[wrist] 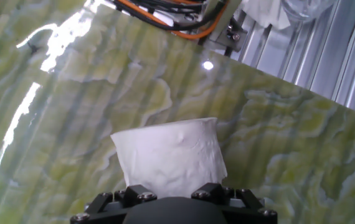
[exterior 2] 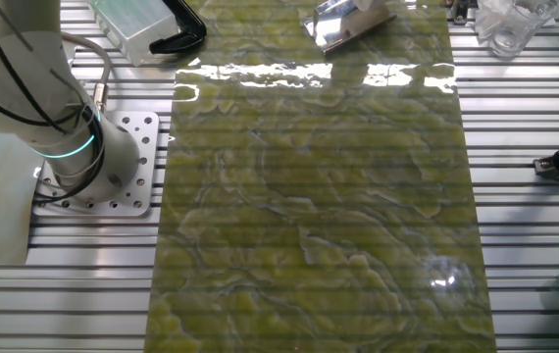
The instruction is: Take the roll of paper down from the shelf
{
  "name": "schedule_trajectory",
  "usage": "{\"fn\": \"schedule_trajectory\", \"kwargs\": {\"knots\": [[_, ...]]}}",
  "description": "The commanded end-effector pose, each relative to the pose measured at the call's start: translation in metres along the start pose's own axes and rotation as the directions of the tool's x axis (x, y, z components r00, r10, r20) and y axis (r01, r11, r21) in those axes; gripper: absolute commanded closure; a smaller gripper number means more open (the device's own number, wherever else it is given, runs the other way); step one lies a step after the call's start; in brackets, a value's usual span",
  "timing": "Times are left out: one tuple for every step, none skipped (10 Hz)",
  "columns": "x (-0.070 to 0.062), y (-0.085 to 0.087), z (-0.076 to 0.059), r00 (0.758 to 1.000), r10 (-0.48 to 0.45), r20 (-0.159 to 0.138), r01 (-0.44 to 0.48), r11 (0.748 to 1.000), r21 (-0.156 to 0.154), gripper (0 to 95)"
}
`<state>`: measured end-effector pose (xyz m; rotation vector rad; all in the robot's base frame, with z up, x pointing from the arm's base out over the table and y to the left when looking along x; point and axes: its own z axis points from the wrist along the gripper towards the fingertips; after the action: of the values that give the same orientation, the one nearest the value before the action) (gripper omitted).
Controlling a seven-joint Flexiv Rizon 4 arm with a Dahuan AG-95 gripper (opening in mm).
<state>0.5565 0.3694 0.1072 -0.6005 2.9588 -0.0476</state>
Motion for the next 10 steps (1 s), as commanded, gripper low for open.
{"fn": "schedule_trajectory", "kwargs": {"knots": [[-0.0001, -0.0004, 0.0002, 1.0, 0.012, -0.02, -0.012, 1.0, -0.006, 95.0], [-0.0001, -0.0004, 0.0002, 0.999, 0.015, -0.039, -0.015, 1.0, -0.013, 95.0], [-0.0001, -0.0004, 0.0002, 0.997, 0.025, -0.072, -0.027, 0.999, -0.023, 95.0], [-0.0001, -0.0004, 0.0002, 0.992, 0.04, -0.121, -0.041, 0.999, -0.005, 95.0], [-0.0001, -0.0004, 0.0002, 0.991, 0.034, -0.131, -0.034, 0.999, 0.001, 95.0], [-0.0001, -0.0004, 0.0002, 0.989, 0.013, -0.15, -0.014, 1.0, -0.004, 95.0], [-0.0001, -0.0004, 0.0002, 0.987, -0.008, -0.162, 0.008, 1.0, -0.001, 95.0], [-0.0001, -0.0004, 0.0002, 0.986, -0.021, -0.164, 0.021, 1.0, -0.002, 95.0], [-0.0001, -0.0004, 0.0002, 0.985, -0.056, -0.164, 0.055, 0.998, -0.009, 95.0], [-0.0001, -0.0004, 0.0002, 0.984, -0.075, -0.164, 0.074, 0.997, -0.013, 95.0]]}}
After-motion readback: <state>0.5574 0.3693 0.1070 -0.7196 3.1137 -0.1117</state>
